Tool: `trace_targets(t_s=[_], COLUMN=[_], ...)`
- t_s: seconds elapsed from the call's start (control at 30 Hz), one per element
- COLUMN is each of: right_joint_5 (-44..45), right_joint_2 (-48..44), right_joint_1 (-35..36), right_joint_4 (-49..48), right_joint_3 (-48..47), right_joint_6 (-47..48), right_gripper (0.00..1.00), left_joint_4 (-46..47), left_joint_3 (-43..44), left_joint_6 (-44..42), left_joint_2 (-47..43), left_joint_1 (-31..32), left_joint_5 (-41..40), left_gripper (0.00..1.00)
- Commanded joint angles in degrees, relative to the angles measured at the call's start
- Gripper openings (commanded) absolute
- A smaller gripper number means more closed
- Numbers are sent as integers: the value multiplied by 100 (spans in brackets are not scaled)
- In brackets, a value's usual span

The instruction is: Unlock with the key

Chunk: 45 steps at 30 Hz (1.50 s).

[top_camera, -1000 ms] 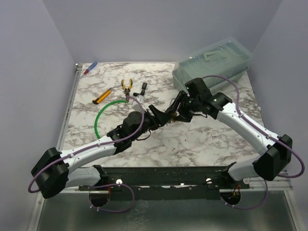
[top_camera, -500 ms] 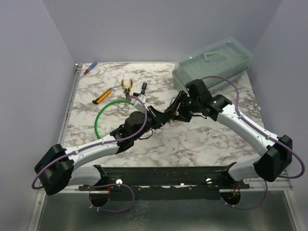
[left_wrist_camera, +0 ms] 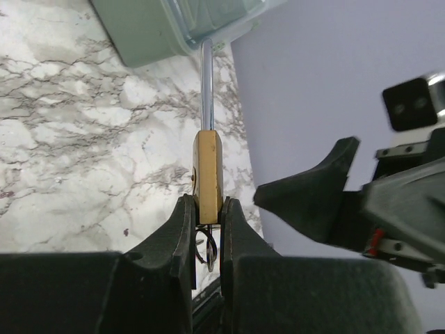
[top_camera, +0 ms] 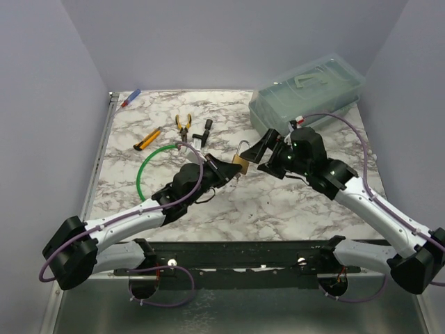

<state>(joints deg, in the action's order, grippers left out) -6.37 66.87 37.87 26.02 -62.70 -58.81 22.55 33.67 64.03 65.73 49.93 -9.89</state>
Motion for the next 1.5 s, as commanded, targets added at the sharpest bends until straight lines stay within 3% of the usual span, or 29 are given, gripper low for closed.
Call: trace_targets(t_s=[0.0, 0.17, 0.3, 0.47, 0.57, 0.9, 1.23, 1.47], right_joint_5=[375, -78, -339, -570, -524, -501, -901, -1367], right_joint_2=[-738, -1479, -1813, -1694, -1665, -1441, -1234, -1005], right_joint_1=[12, 10, 5, 10, 10, 6, 9, 10], right_joint_4=[-1210, -2566, -3687, -4337, -4633, -4850, -5057, -5430], right_joint_3=[933, 2005, 2638, 2734, 2777, 2596, 2567, 2460], right_joint_6=[59, 58, -117, -252, -328, -447, -543, -571], right_gripper=[100, 96, 83, 62, 56, 48, 46, 32], left_joint_4=[546, 794, 1064, 1321, 1441, 1887, 2311, 2472], left_joint_3=[87, -21, -79, -134, -159, -266, -402, -462], left_joint_6=[419, 840, 1090, 1351, 1481, 1651, 1622, 1672], left_joint_2=[-504, -762, -887, -984, -1030, -1168, -1140, -1038], left_joint_1=[-66, -111, -153, -159, -152, -153, -152, -155], left_joint_5=[-70, 49, 246, 435, 521, 659, 620, 620], left_gripper=[0, 0, 0, 0, 0, 0, 0, 0])
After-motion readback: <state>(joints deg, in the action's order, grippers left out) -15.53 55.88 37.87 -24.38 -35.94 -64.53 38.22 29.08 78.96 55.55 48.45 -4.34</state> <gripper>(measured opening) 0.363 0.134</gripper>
